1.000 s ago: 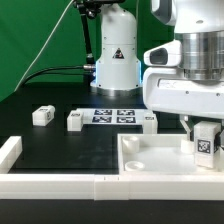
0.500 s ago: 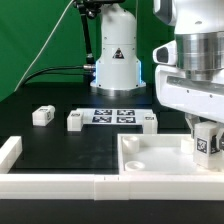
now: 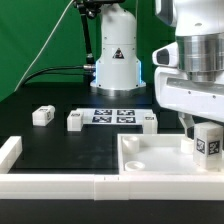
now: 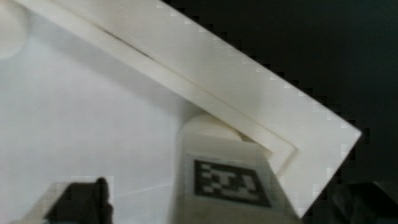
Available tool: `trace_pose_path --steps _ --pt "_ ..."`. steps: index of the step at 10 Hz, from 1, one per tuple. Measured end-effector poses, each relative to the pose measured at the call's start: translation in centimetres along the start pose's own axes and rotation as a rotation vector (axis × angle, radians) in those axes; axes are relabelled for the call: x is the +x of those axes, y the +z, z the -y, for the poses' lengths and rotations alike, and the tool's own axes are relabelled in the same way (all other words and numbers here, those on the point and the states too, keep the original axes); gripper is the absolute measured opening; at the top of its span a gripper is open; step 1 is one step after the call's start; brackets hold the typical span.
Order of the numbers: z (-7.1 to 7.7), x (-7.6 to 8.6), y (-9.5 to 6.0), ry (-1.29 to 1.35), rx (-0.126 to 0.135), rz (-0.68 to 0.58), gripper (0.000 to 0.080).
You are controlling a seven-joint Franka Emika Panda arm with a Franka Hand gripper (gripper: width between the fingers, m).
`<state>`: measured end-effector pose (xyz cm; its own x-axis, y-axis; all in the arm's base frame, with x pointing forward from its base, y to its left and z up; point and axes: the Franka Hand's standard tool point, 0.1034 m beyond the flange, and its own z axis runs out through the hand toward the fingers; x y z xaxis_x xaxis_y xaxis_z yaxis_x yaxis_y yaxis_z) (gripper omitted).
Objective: Assemble one leg
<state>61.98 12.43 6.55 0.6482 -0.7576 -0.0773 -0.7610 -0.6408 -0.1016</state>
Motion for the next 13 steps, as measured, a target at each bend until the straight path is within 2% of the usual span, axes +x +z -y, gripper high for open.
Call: trace_pose_path --steps 5,9,11,13 --pt "-0.36 0.73 -0.30 -0.672 -0.003 0.006 0.0649" --pt "-0.29 0.81 -0.55 -1.031 -0.007 -0.002 0.0649" --pt "-0.35 0.86 -0.49 -1.117 -0.009 -0.001 0.0649" --pt "-0.37 0.86 -0.46 -1.111 -0.009 -0.001 0.0387"
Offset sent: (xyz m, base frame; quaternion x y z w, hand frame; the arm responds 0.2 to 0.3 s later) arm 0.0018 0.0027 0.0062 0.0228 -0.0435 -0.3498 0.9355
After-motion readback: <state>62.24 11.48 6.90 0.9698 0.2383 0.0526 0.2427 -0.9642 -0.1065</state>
